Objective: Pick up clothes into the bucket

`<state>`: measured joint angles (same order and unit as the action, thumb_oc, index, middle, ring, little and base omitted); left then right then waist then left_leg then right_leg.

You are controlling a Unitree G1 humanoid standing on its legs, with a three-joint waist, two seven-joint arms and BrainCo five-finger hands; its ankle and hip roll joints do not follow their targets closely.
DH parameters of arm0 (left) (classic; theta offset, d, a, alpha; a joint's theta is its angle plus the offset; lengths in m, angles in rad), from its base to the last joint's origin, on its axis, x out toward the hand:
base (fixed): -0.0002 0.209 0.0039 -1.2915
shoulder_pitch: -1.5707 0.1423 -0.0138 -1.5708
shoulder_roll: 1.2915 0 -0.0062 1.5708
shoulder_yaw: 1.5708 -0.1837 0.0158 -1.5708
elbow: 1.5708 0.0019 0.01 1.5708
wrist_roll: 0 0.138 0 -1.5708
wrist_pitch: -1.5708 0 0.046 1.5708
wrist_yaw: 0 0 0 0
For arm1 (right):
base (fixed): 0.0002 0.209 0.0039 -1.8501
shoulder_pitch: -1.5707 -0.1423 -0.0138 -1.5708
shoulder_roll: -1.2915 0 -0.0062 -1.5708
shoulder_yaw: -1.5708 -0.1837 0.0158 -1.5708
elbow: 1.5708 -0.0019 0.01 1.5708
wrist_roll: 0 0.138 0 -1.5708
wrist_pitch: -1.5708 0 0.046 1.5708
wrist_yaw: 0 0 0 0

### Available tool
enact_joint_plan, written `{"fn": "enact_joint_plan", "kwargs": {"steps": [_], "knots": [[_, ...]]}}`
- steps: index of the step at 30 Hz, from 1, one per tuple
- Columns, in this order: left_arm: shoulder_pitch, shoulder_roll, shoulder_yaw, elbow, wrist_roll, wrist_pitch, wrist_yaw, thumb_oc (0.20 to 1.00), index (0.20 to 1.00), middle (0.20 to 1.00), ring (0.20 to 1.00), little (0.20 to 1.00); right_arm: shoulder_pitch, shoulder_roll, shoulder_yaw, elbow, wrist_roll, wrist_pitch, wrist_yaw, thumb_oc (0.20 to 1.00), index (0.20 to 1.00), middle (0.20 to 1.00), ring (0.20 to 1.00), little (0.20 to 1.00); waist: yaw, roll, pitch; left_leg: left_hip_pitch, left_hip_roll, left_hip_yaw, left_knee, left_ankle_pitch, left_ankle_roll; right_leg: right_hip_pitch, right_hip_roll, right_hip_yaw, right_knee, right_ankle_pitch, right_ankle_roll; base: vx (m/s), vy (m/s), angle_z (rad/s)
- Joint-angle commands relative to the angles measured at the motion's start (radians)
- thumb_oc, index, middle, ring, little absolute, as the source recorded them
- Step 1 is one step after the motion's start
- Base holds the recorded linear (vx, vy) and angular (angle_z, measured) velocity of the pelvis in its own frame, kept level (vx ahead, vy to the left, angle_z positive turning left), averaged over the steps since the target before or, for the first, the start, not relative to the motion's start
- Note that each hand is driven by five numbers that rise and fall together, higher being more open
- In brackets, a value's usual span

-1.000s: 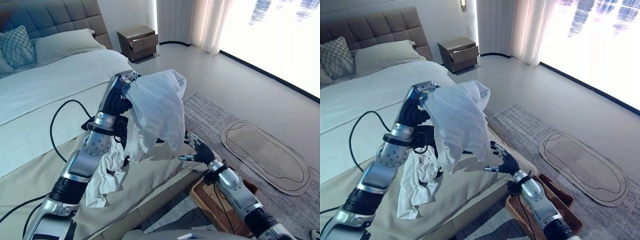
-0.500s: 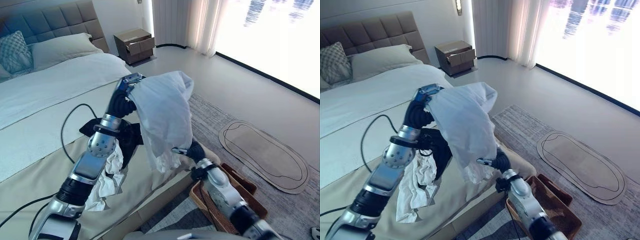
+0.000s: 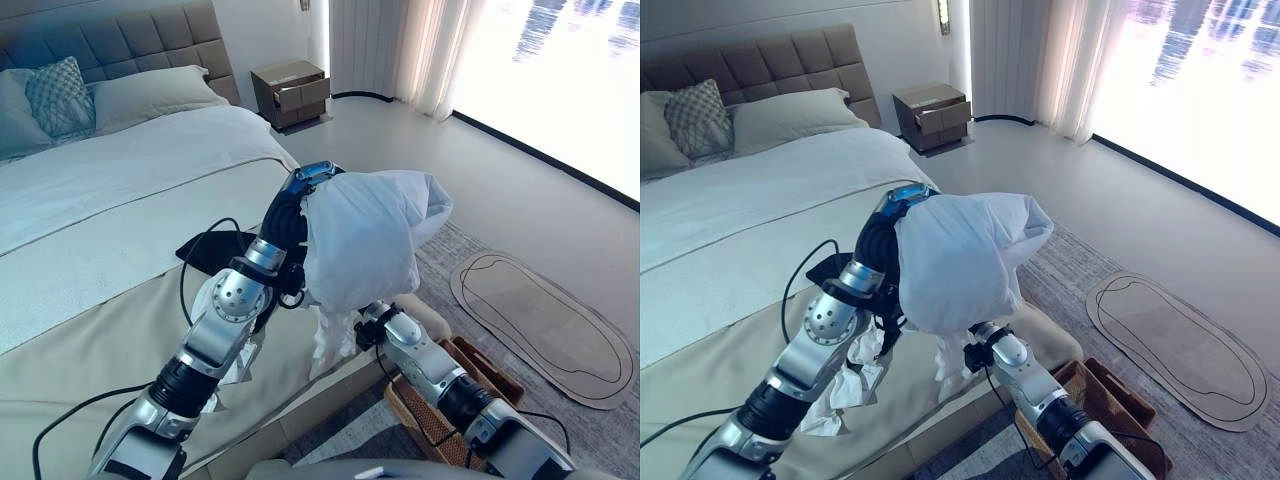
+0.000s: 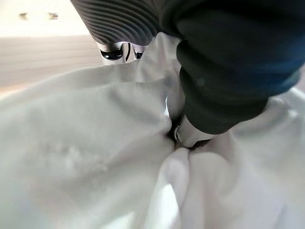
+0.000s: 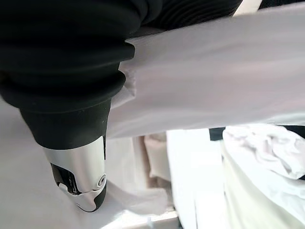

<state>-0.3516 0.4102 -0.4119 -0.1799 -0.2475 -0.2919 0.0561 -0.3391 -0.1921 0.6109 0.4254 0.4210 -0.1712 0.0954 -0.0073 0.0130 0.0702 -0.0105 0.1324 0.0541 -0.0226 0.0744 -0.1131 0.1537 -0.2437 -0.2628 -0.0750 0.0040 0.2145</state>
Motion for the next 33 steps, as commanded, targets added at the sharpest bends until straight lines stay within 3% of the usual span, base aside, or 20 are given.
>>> {"fn": "enact_joint_plan", "kwargs": {"steps": [1, 2, 3, 10, 21, 26, 33], "knots": [[-0.149, -0.015, 0.019, -0.085, -0.066, -0.042, -0.006, 0.200, 0.200, 0.200, 0.200, 0.200, -0.128, 0.068, 0.005, 0.000, -0.002, -0.039, -0.005, 1.000, 1.000, 1.000, 1.000, 1.000, 0.024, -0.025, 0.011, 0.011, 0.002, 0.005, 0.049, -0.080, 0.017, -0.091, 0.026, -0.002, 0.031, 0.050, -0.046, 0.00, 0.000, 0.00], [-0.149, -0.015, 0.019, -0.085, -0.066, -0.042, -0.006, 0.200, 0.200, 0.200, 0.200, 0.200, -0.128, 0.068, 0.005, -0.001, -0.002, -0.039, -0.005, 1.000, 1.000, 1.000, 1.000, 1.000, 0.024, -0.025, 0.011, 0.011, 0.002, 0.005, 0.048, -0.080, 0.017, -0.091, 0.026, -0.002, 0.031, 0.050, -0.046, 0.00, 0.000, 0.00], [-0.146, -0.015, 0.016, -0.082, -0.063, -0.043, -0.004, 0.200, 0.200, 0.200, 0.200, 0.200, -0.122, 0.067, 0.001, -0.001, 0.004, -0.045, -0.009, 0.200, 0.200, 0.200, 0.200, 0.200, 0.025, -0.024, 0.011, 0.010, 0.001, 0.005, 0.049, -0.080, 0.018, -0.089, 0.025, -0.003, 0.031, 0.049, -0.045, 0.00, 0.000, 0.00], [-0.122, 0.001, 0.047, -0.070, -0.051, -0.047, 0.010, 0.200, 0.200, 0.200, 0.200, 0.200, -0.075, 0.047, -0.031, -0.006, 0.024, -0.055, -0.021, 0.200, 0.200, 0.200, 0.200, 0.200, 0.021, -0.022, 0.010, 0.011, -0.001, 0.005, 0.052, -0.082, 0.021, -0.088, 0.023, -0.003, 0.031, 0.050, -0.045, 0.00, 0.000, 0.00], [-0.035, 0.033, 0.186, -0.031, 0.007, -0.068, 0.062, 0.200, 0.200, 0.200, 0.200, 0.200, 0.098, -0.053, -0.174, -0.101, 0.056, -0.075, -0.009, 0.200, 0.200, 0.200, 0.200, 0.200, 0.005, -0.027, 0.008, 0.019, -0.002, 0.013, 0.053, -0.086, 0.021, -0.084, 0.022, -0.001, 0.033, 0.048, -0.042, 0.00, 0.000, 0.00], [0.040, 0.051, 0.269, 0.052, 0.166, -0.058, 0.137, 0.200, 0.200, 0.200, 0.200, 0.200, 0.190, -0.093, -0.287, -0.175, 0.093, -0.103, -0.006, 0.200, 0.200, 0.200, 0.200, 0.200, -0.011, -0.033, 0.005, 0.024, 0.001, 0.019, 0.056, -0.091, 0.020, -0.084, 0.024, 0.008, 0.032, 0.047, -0.042, 0.00, 0.000, 0.00], [0.093, 0.043, 0.285, 0.184, 0.307, -0.026, 0.211, 0.200, 0.200, 0.200, 0.200, 0.200, 0.239, -0.101, -0.377, -0.245, 0.151, -0.137, -0.018, 0.200, 0.200, 0.200, 0.200, 0.200, -0.026, -0.035, 0.001, 0.028, 0.004, 0.028, 0.053, -0.091, 0.018, -0.090, 0.026, 0.017, 0.033, 0.047, -0.042, 0.00, -0.001, -0.01]]}}
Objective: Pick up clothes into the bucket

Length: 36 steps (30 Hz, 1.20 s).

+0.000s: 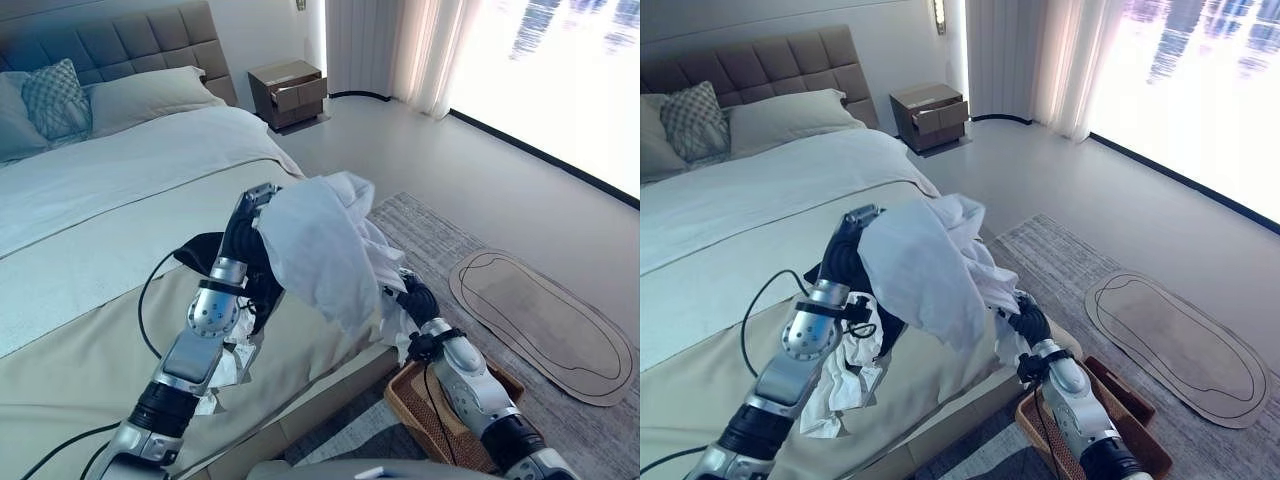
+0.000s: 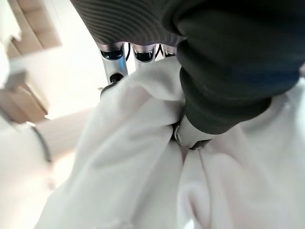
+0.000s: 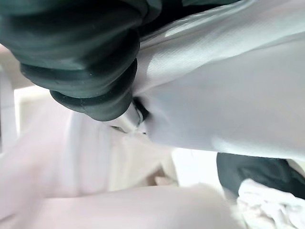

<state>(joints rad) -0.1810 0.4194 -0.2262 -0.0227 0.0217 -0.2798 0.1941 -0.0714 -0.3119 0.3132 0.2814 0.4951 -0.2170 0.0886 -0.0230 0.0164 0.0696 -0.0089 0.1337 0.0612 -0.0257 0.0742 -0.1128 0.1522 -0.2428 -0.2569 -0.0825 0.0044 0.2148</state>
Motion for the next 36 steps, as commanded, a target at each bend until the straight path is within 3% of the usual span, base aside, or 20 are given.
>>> {"fn": "enact_joint_plan", "kwargs": {"steps": [1, 13, 14, 15, 27, 36], "knots": [[-0.066, 0.029, 0.096, 0.063, 0.048, -0.030, 0.072, 0.200, 0.200, 0.200, 0.200, 0.200, -0.018, 0.030, -0.098, -0.124, 0.114, -0.101, -0.008, 0.200, 0.200, 0.200, 0.200, 0.200, -0.014, -0.039, 0.002, 0.026, 0.004, 0.023, 0.057, -0.091, 0.018, -0.090, 0.026, 0.013, 0.040, 0.047, -0.041, 0.00, 0.000, 0.00], [-0.054, -0.011, -0.058, 0.260, 0.121, -0.036, -0.008, 0.200, 0.200, 0.200, 0.200, 0.200, -0.012, 0.031, -0.088, -0.178, 0.154, -0.114, 0.005, 0.200, 0.200, 0.200, 0.200, 0.200, -0.034, -0.047, 0.002, 0.022, 0.004, 0.032, 0.064, -0.094, 0.019, -0.103, 0.029, 0.030, 0.045, 0.048, -0.040, -0.01, -0.002, -0.05], [-0.056, -0.016, -0.075, 0.283, 0.127, -0.033, -0.018, 0.354, 0.354, 0.354, 0.354, 0.354, -0.013, 0.030, -0.085, -0.177, 0.154, -0.113, 0.004, 0.200, 0.200, 0.200, 0.200, 0.200, -0.036, -0.048, 0.002, 0.022, 0.005, 0.033, 0.065, -0.095, 0.020, -0.104, 0.029, 0.031, 0.046, 0.048, -0.039, -0.01, 0.000, -0.04], [-0.062, -0.018, -0.089, 0.295, 0.135, -0.033, -0.026, 1.000, 1.000, 1.000, 1.000, 1.000, -0.013, 0.029, -0.085, -0.178, 0.156, -0.113, 0.004, 0.200, 0.200, 0.200, 0.200, 0.200, -0.037, -0.048, 0.002, 0.021, 0.005, 0.033, 0.065, -0.095, 0.020, -0.105, 0.029, 0.032, 0.046, 0.049, -0.039, 0.00, 0.000, 0.00], [0.000, -0.027, -0.122, 0.303, 0.030, -0.040, -0.107, 1.000, 1.000, 1.000, 1.000, 1.000, -0.017, 0.032, -0.191, -0.227, 0.195, -0.148, -0.038, 0.200, 0.200, 0.200, 0.200, 0.200, -0.041, -0.054, 0.007, 0.012, -0.005, 0.038, 0.081, -0.106, 0.028, -0.117, 0.021, 0.042, 0.052, 0.056, -0.035, 0.00, 0.002, -0.02], [0.206, -0.006, -0.007, 0.325, -0.071, -0.035, -0.152, 1.000, 1.000, 1.000, 1.000, 1.000, -0.037, 0.024, -0.449, -0.275, 0.289, -0.242, -0.129, 0.200, 0.200, 0.200, 0.200, 0.200, -0.030, -0.056, 0.010, 0.002, -0.010, 0.041, 0.094, -0.115, 0.032, -0.119, 0.018, 0.045, 0.055, 0.056, -0.035, 0.00, 0.000, 0.00]]}}
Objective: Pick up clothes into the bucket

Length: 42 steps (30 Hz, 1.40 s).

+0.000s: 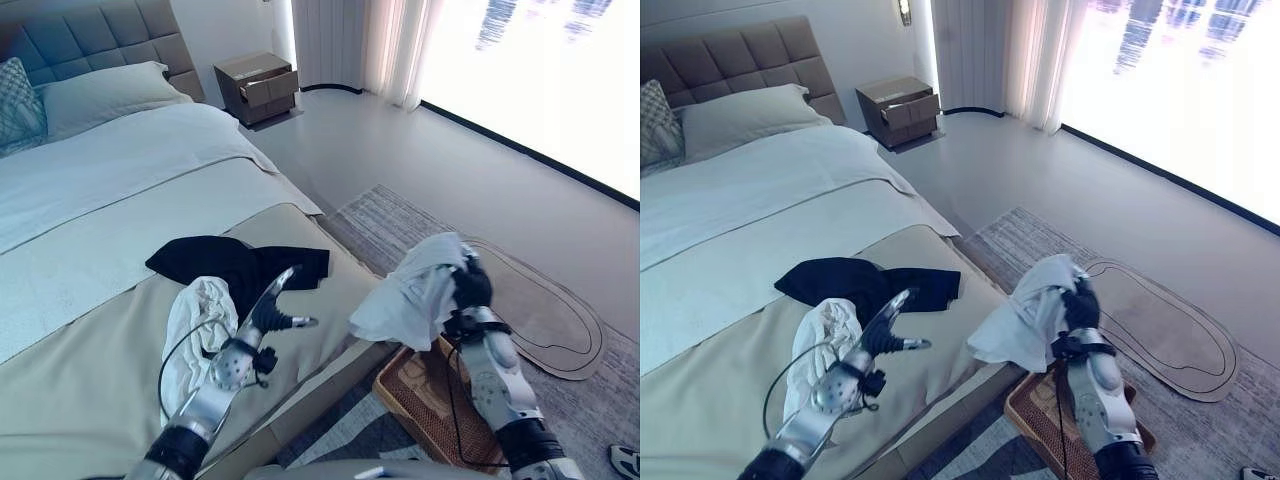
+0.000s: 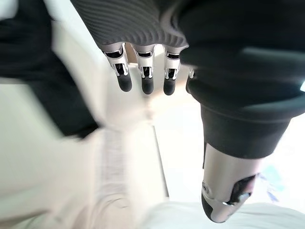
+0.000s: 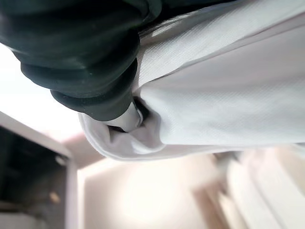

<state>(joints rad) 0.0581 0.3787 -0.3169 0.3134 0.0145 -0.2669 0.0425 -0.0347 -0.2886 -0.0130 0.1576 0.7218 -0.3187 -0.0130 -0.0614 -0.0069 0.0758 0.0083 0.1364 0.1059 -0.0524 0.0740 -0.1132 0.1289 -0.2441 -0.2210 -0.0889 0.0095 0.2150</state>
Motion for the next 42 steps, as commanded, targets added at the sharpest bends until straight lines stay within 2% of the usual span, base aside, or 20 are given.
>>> {"fn": "enact_joint_plan", "kwargs": {"steps": [1, 7, 14, 17, 21, 31, 37, 39, 41, 42], "knots": [[-0.019, 0.037, 0.097, -0.014, -0.068, -0.048, 0.001, 1.000, 1.000, 1.000, 1.000, 1.000, -0.071, -0.001, -0.142, -0.155, 0.061, -0.149, -0.038, 0.200, 0.200, 0.200, 0.200, 0.200, 0.009, -0.033, 0.004, -0.016, -0.014, -0.005, 0.123, -0.116, 0.033, -0.097, 0.019, 0.010, 0.062, 0.051, -0.035, 0.00, 0.000, 0.00], [0.052, 0.036, 0.194, -0.050, -0.113, -0.066, 0.007, 1.000, 1.000, 1.000, 1.000, 1.000, -0.030, -0.040, -0.286, -0.150, -0.005, -0.181, -0.110, 0.200, 0.200, 0.200, 0.200, 0.200, 0.005, -0.036, 0.008, -0.021, -0.014, -0.005, 0.127, -0.119, 0.034, -0.100, 0.018, 0.011, 0.065, 0.050, -0.033, 0.00, 0.000, 0.00], [0.090, 0.001, 0.309, -0.099, -0.221, -0.096, 0.014, 1.000, 1.000, 1.000, 1.000, 1.000, 0.041, -0.059, -0.389, -0.123, -0.040, -0.192, -0.129, 0.200, 0.200, 0.200, 0.200, 0.200, -0.005, -0.038, 0.013, -0.025, -0.013, -0.001, 0.125, -0.118, 0.033, -0.107, 0.020, 0.012, 0.067, 0.050, -0.033, 0.00, -0.001, -0.01], [0.093, -0.015, 0.336, -0.104, -0.249, -0.102, 0.014, 1.000, 1.000, 1.000, 1.000, 1.000, 0.072, -0.060, -0.392, -0.100, -0.045, -0.181, -0.113, 0.200, 0.200, 0.200, 0.200, 0.200, -0.010, -0.038, 0.013, -0.026, -0.013, 0.001, 0.124, -0.118, 0.033, -0.111, 0.021, 0.016, 0.068, 0.050, -0.034, -0.01, -0.008, -0.05], [0.097, -0.066, 0.399, -0.142, -0.359, -0.131, -0.002, 1.000, 1.000, 1.000, 1.000, 1.000, 0.145, -0.058, -0.362, -0.076, -0.142, -0.135, -0.085, 0.200, 0.200, 0.200, 0.200, 0.200, -0.019, -0.041, 0.022, -0.030, -0.011, 0.008, 0.135, -0.119, 0.032, -0.121, 0.023, 0.026, 0.074, 0.048, -0.037, -0.02, -0.021, -0.08], [0.079, -0.082, 0.419, -0.195, -0.382, -0.169, 0.017, 1.000, 1.000, 1.000, 1.000, 1.000, 0.159, -0.022, -0.295, 0.079, -0.167, -0.118, -0.074, 0.200, 0.200, 0.200, 0.200, 0.200, -0.029, -0.033, 0.049, -0.051, -0.016, 0.015, 0.159, -0.126, 0.034, -0.140, 0.013, 0.034, 0.094, 0.046, -0.036, -0.02, -0.006, -0.03], [0.059, -0.080, 0.418, -0.243, -0.406, -0.191, 0.022, 1.000, 1.000, 1.000, 1.000, 1.000, 0.124, -0.027, -0.270, 0.265, -0.197, -0.111, -0.122, 0.200, 0.200, 0.200, 0.200, 0.200, -0.034, -0.022, 0.106, -0.090, -0.032, 0.005, 0.190, -0.133, 0.041, -0.178, -0.012, 0.038, 0.136, 0.043, -0.032, -0.07, 0.024, 0.01], [0.040, -0.076, 0.399, -0.279, -0.450, -0.207, 0.018, 1.000, 1.000, 1.000, 1.000, 1.000, 0.060, -0.046, -0.249, 0.341, -0.196, -0.109, -0.156, 0.200, 0.200, 0.200, 0.200, 0.200, -0.028, -0.009, 0.162, -0.139, -0.041, 0.002, 0.233, -0.137, 0.045, -0.224, -0.029, 0.045, 0.173, 0.044, -0.031, -0.16, 0.047, 0.01], [0.031, -0.075, 0.388, -0.288, -0.468, -0.210, 0.011, 1.000, 1.000, 1.000, 1.000, 1.000, 0.030, -0.056, -0.239, 0.382, -0.197, -0.111, -0.168, 0.200, 0.200, 0.200, 0.200, 0.200, -0.026, -0.004, 0.181, -0.163, -0.044, 0.001, 0.257, -0.144, 0.048, -0.251, -0.035, 0.053, 0.197, 0.040, -0.033, -0.18, 0.050, 0.00], [0.011, -0.067, 0.366, -0.319, -0.500, -0.218, 0.011, 1.000, 1.000, 1.000, 1.000, 1.000, -0.035, -0.070, -0.218, 0.416, -0.193, -0.108, -0.192, 0.200, 0.200, 0.200, 0.200, 0.200, -0.024, 0.009, 0.228, -0.209, -0.044, -0.002, 0.306, -0.153, 0.051, -0.308, -0.049, 0.068, 0.250, 0.035, -0.036, -0.24, 0.061, -0.02]]}}
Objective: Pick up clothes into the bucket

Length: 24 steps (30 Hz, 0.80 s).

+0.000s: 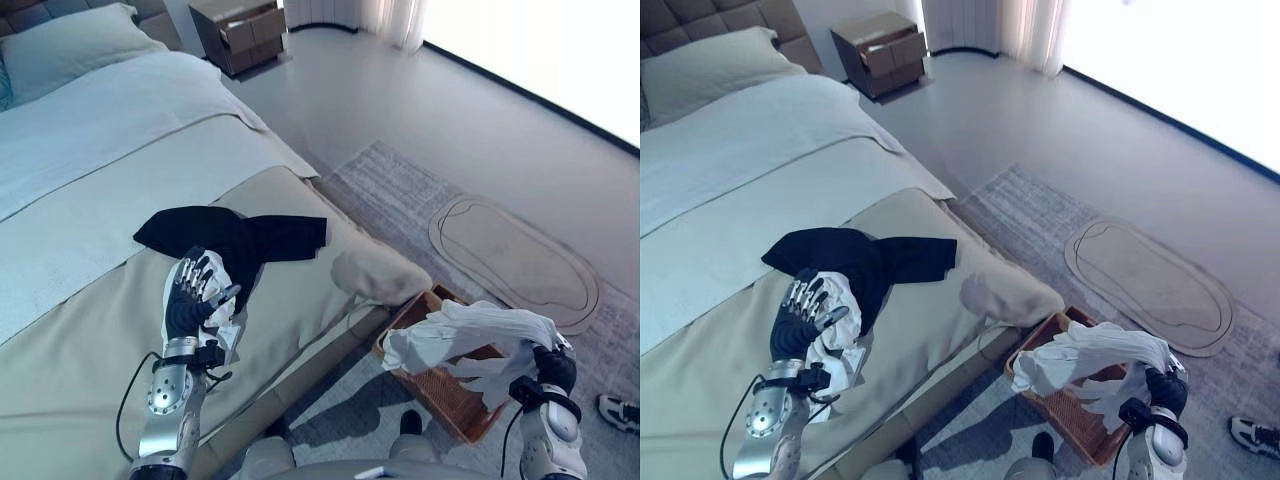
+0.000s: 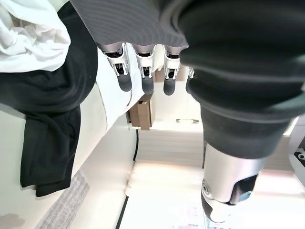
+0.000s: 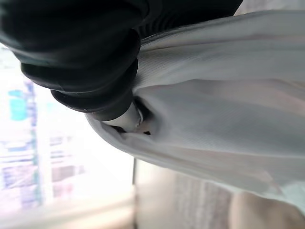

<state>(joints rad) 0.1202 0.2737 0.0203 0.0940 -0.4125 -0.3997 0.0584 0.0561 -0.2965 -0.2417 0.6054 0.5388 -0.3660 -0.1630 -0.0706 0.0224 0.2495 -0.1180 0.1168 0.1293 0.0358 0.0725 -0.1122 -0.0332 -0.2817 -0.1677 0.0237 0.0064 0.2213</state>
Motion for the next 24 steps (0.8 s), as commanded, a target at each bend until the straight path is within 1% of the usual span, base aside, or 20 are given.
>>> {"fn": "enact_joint_plan", "kwargs": {"steps": [1, 2, 3, 4, 5, 6, 7, 8, 9, 10, 11, 12, 14, 15, 16, 17, 18, 22, 23, 24], "knots": [[-0.060, 0.041, 0.018, -0.112, -0.091, -0.088, -0.007, 1.000, 1.000, 1.000, 1.000, 1.000, -0.152, -0.072, 0.025, -0.017, -0.010, -0.060, -0.048, 0.200, 0.200, 0.200, 0.200, 0.200, -0.014, -0.017, 0.069, -0.109, -0.023, -0.023, 0.247, -0.160, 0.051, -0.176, -0.015, 0.023, 0.162, 0.031, -0.043, -0.19, 0.047, -0.04], [-0.062, 0.040, 0.019, -0.111, -0.093, -0.088, -0.008, 1.000, 1.000, 1.000, 1.000, 1.000, -0.156, -0.073, 0.026, -0.014, -0.010, -0.060, -0.048, 0.200, 0.200, 0.200, 0.200, 0.200, -0.013, -0.016, 0.068, -0.115, -0.023, -0.023, 0.253, -0.162, 0.051, -0.182, -0.015, 0.025, 0.167, 0.029, -0.043, -0.14, 0.012, -0.01], [-0.075, 0.047, 0.000, -0.124, -0.114, -0.092, -0.004, 1.000, 1.000, 1.000, 1.000, 1.000, -0.205, -0.081, 0.045, 0.003, -0.005, -0.060, -0.067, 0.200, 0.200, 0.200, 0.200, 0.200, -0.013, -0.012, 0.096, -0.159, -0.019, -0.018, 0.303, -0.173, 0.052, -0.235, -0.018, 0.038, 0.215, 0.022, -0.048, -0.09, 0.003, 0.02], [-0.077, 0.047, 0.001, -0.124, -0.114, -0.092, -0.004, 1.000, 1.000, 1.000, 1.000, 1.000, -0.208, -0.082, 0.046, 0.005, -0.005, -0.060, -0.067, 0.200, 0.200, 0.200, 0.200, 0.200, -0.012, -0.011, 0.095, -0.167, -0.018, -0.017, 0.311, -0.177, 0.053, -0.243, -0.018, 0.041, 0.221, 0.020, -0.049, -0.17, -0.001, -0.02], [-0.086, 0.054, -0.016, -0.142, -0.117, -0.096, 0.001, 1.000, 1.000, 1.000, 1.000, 1.000, -0.248, -0.101, 0.057, 0.021, -0.003, -0.061, -0.083, 0.200, 0.200, 0.200, 0.200, 0.200, -0.011, -0.007, 0.118, -0.222, -0.012, -0.013, 0.359, -0.190, 0.052, -0.303, -0.019, 0.051, 0.271, 0.009, -0.053, -0.09, -0.002, -0.08], [-0.088, 0.054, -0.016, -0.141, -0.117, -0.096, 0.001, 1.000, 1.000, 1.000, 1.000, 1.000, -0.250, -0.101, 0.057, 0.022, -0.003, -0.062, -0.083, 0.200, 0.200, 0.200, 0.200, 0.200, -0.010, -0.006, 0.116, -0.229, -0.011, -0.013, 0.365, -0.192, 0.052, -0.311, -0.018, 0.053, 0.276, 0.007, -0.054, -0.12, -0.011, -0.13], [-0.092, 0.056, -0.023, -0.149, -0.119, -0.099, 0.006, 1.000, 1.000, 1.000, 1.000, 1.000, -0.269, -0.111, 0.057, 0.028, 0.003, -0.064, -0.091, 0.200, 0.200, 0.200, 0.200, 0.200, -0.010, -0.004, 0.122, -0.263, -0.006, -0.011, 0.391, -0.197, 0.052, -0.345, -0.017, 0.059, 0.299, 0.003, -0.056, -0.08, -0.012, -0.04], [-0.095, 0.061, -0.031, -0.163, -0.120, -0.102, 0.008, 1.000, 1.000, 1.000, 1.000, 1.000, -0.283, -0.120, 0.054, 0.028, 0.005, -0.067, -0.104, 0.200, 0.200, 0.200, 0.200, 0.200, -0.009, -0.001, 0.136, -0.286, -0.004, -0.009, 0.409, -0.199, 0.051, -0.370, -0.017, 0.060, 0.317, 0.000, -0.058, -0.13, -0.033, 0.01], [-0.106, 0.065, -0.043, -0.174, -0.124, -0.105, 0.016, 1.000, 1.000, 1.000, 1.000, 1.000, -0.317, -0.142, 0.042, 0.043, 0.021, -0.075, -0.127, 0.200, 0.200, 0.200, 0.200, 0.200, -0.009, 0.003, 0.142, -0.341, 0.003, -0.012, 0.442, -0.204, 0.048, -0.425, -0.017, 0.067, 0.351, -0.008, -0.061, -0.10, -0.025, 0.03], [-0.108, 0.065, -0.044, -0.174, -0.123, -0.105, 0.017, 1.000, 1.000, 1.000, 1.000, 1.000, -0.319, -0.143, 0.042, 0.045, 0.022, -0.076, -0.126, 0.200, 0.200, 0.200, 0.200, 0.200, -0.009, 0.004, 0.139, -0.349, 0.004, -0.013, 0.447, -0.205, 0.048, -0.433, -0.017, 0.068, 0.356, -0.009, -0.061, -0.10, -0.024, 0.01], [-0.111, 0.068, -0.054, -0.191, -0.133, -0.108, 0.023, 1.000, 1.000, 1.000, 1.000, 1.000, -0.347, -0.166, 0.032, 0.052, 0.046, -0.089, -0.143, 0.200, 0.200, 0.200, 0.200, 0.200, -0.011, 0.011, 0.147, -0.394, 0.009, -0.015, 0.470, -0.209, 0.049, -0.486, -0.013, 0.078, 0.383, -0.015, -0.066, -0.03, -0.006, -0.03], [-0.111, 0.067, -0.055, -0.190, -0.133, -0.108, 0.023, 1.000, 1.000, 1.000, 1.000, 1.000, -0.348, -0.168, 0.033, 0.054, 0.047, -0.090, -0.142, 0.200, 0.200, 0.200, 0.200, 0.200, -0.009, 0.014, 0.144, -0.400, 0.013, -0.015, 0.482, -0.220, 0.048, -0.494, -0.011, 0.080, 0.395, -0.026, -0.066, -0.05, -0.012, -0.02], [-0.110, 0.070, -0.063, -0.204, -0.138, -0.106, 0.030, 1.000, 1.000, 1.000, 1.000, 1.000, -0.360, -0.188, 0.024, 0.044, 0.049, -0.096, -0.156, 0.200, 0.200, 0.200, 0.200, 0.200, -0.008, 0.016, 0.149, -0.439, 0.018, -0.012, 0.500, -0.223, 0.049, -0.538, -0.005, 0.087, 0.419, -0.033, -0.070, -0.04, -0.017, -0.11], [-0.112, 0.080, -0.073, -0.216, -0.136, -0.110, 0.036, 1.000, 1.000, 1.000, 1.000, 1.000, -0.378, -0.219, 0.027, 0.053, 0.044, -0.099, -0.169, 0.200, 0.200, 0.200, 0.200, 0.200, -0.006, 0.021, 0.155, -0.479, 0.019, -0.017, 0.521, -0.227, 0.049, -0.581, -0.001, 0.095, 0.444, -0.040, -0.074, -0.05, -0.013, -0.13], [-0.112, 0.080, -0.072, -0.216, -0.135, -0.110, 0.036, 1.000, 1.000, 1.000, 1.000, 1.000, -0.379, -0.220, 0.028, 0.054, 0.045, -0.100, -0.169, 0.200, 0.200, 0.200, 0.200, 0.200, -0.006, 0.022, 0.152, -0.485, 0.019, -0.017, 0.524, -0.228, 0.049, -0.587, 0.000, 0.096, 0.447, -0.041, -0.074, -0.06, -0.010, -0.11], [-0.115, 0.087, -0.079, -0.229, -0.133, -0.115, 0.041, 1.000, 1.000, 1.000, 1.000, 1.000, -0.391, -0.237, 0.033, 0.055, 0.038, -0.103, -0.180, 0.200, 0.200, 0.200, 0.200, 0.200, -0.007, 0.028, 0.158, -0.522, 0.018, -0.018, 0.545, -0.234, 0.049, -0.629, 0.001, 0.104, 0.469, -0.046, -0.077, -0.02, -0.004, -0.05], [-0.115, 0.087, -0.079, -0.229, -0.133, -0.115, 0.041, 1.000, 1.000, 1.000, 1.000, 1.000, -0.391, -0.237, 0.033, 0.055, 0.038, -0.103, -0.180, 0.200, 0.200, 0.200, 0.200, 0.200, -0.007, 0.028, 0.158, -0.522, 0.018, -0.018, 0.545, -0.234, 0.049, -0.629, 0.001, 0.104, 0.469, -0.046, -0.077, -0.04, -0.013, -0.13], [-0.131, 0.095, -0.093, -0.262, -0.139, -0.125, 0.058, 1.000, 1.000, 1.000, 1.000, 1.000, -0.439, -0.267, 0.055, 0.089, 0.033, -0.105, -0.206, 0.200, 0.200, 0.200, 0.200, 0.200, -0.008, 0.048, 0.162, -0.619, 0.014, -0.030, 0.591, -0.241, 0.050, -0.730, 0.005, 0.123, 0.519, -0.055, -0.083, -0.05, -0.020, -0.05], [-0.136, 0.099, -0.104, -0.272, -0.144, -0.129, 0.068, 1.000, 1.000, 1.000, 1.000, 1.000, -0.476, -0.286, 0.074, 0.120, 0.023, -0.099, -0.223, 0.200, 0.200, 0.200, 0.200, 0.200, -0.004, 0.058, 0.165, -0.658, 0.014, -0.031, 0.607, -0.243, 0.050, -0.769, 0.005, 0.130, 0.541, -0.058, -0.087, -0.05, -0.014, 0.01], [-0.137, 0.098, -0.103, -0.272, -0.144, -0.129, 0.068, 1.000, 1.000, 1.000, 1.000, 1.000, -0.479, -0.287, 0.075, 0.122, 0.023, -0.100, -0.223, 0.200, 0.200, 0.200, 0.200, 0.200, -0.004, 0.059, 0.163, -0.663, 0.014, -0.031, 0.610, -0.244, 0.050, -0.773, 0.005, 0.130, 0.543, -0.059, -0.087, -0.05, -0.005, 0.04]]}}
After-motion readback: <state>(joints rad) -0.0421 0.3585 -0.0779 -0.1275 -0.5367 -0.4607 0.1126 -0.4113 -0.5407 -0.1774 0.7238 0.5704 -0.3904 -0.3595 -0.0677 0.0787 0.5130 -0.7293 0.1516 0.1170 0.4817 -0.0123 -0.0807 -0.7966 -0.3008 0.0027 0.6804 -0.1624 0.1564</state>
